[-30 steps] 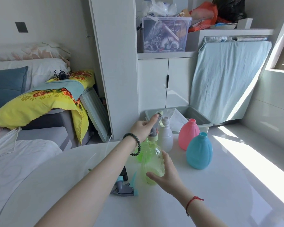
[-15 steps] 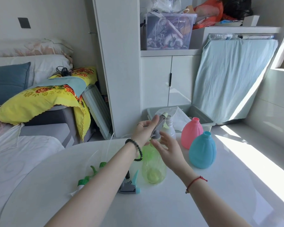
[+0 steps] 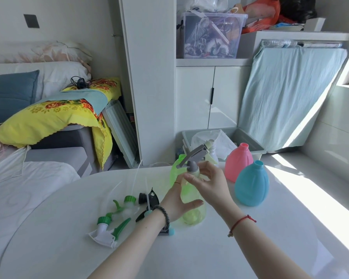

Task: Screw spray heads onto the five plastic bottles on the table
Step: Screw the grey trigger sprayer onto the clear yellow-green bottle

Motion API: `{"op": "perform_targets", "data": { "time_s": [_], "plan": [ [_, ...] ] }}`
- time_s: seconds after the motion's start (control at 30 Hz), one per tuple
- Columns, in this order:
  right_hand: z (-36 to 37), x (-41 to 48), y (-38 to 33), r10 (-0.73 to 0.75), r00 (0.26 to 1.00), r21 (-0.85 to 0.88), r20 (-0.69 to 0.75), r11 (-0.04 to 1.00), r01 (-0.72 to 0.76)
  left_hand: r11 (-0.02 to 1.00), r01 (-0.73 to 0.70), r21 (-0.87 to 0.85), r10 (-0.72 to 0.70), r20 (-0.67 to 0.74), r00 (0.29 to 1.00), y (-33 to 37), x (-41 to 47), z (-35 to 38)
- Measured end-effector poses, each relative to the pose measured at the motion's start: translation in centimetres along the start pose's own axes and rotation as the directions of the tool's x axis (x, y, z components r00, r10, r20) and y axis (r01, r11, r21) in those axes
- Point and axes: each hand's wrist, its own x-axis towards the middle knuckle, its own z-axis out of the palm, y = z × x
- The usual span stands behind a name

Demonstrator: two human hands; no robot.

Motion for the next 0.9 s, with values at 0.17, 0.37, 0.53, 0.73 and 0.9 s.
{"op": "perform_targets", "data": {
  "time_s": [0.17, 0.37, 0.53, 0.73, 0.9],
  "plan": [
    [1.5, -1.1, 0.8, -0.023, 0.992, 0.098, -0.128, 0.995, 0.035, 1.000, -0.005, 0.004, 0.006, -0.026, 1.000, 0.5, -0.1, 0.2],
    [1.6, -1.2, 0.9, 0.097, 0.988, 0.373, -0.117, 0.926, -0.047, 0.998, -0.008, -0.057, 0.007, -0.022, 1.000, 0.5, -0.1, 0.2],
    [1.4, -1.1, 0.6, 0.035, 0.994, 0.383, -0.099, 0.924, 0.006, 1.000, -0.004, -0.022, 0.003, -0.023, 1.000, 0.5, -0.2, 0.2],
    [1.3, -0.8, 0.4, -0.013, 0.996, 0.337, -0.091, 0.941, 0.043, 0.999, 0.005, -0.051, -0.005, -0.005, 1.000, 0.5, -0.2, 0.2],
    [0.3, -1.1, 0.6, -0.088, 0.996, 0.376, 0.020, 0.924, 0.074, 0.998, -0.005, -0.065, 0.004, -0.011, 1.000, 0.4, -0.2, 0.2]
  ]
}}
